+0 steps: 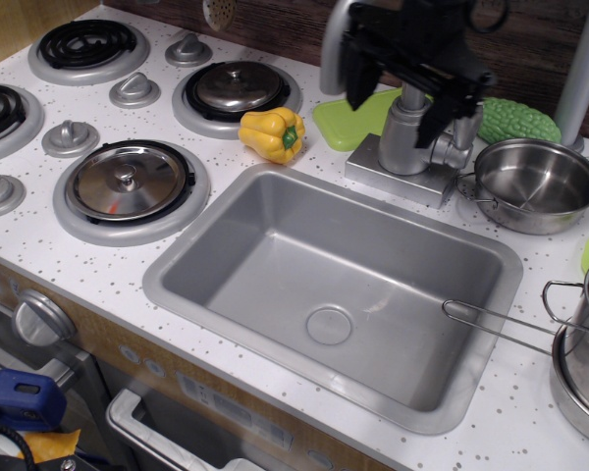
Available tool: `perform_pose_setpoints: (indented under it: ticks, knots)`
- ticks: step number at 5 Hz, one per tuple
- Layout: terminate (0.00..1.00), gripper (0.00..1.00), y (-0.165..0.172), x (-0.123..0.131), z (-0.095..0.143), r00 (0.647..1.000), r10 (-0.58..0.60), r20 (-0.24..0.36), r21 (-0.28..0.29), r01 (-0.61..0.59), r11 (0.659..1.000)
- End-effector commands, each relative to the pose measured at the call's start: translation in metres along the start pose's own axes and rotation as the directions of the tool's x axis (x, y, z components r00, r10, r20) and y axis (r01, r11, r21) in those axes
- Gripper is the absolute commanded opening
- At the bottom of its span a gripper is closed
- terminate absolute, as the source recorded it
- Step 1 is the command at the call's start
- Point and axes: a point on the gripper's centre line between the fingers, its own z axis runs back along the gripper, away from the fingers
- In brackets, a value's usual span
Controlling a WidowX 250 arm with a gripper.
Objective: Turn faucet front to left
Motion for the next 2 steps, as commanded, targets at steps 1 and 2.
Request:
perform_pose_setpoints:
  ticks: [1, 2]
  knots:
    - [0.0, 1.0, 0.017, 0.005, 0.02, 0.994, -0.015, 0.105, 0.005, 0.014, 1.0]
    - [0.0, 1.0, 0.03, 0.006, 0.017, 0.991, -0.048, 0.123, 0.012, 0.047, 0.999]
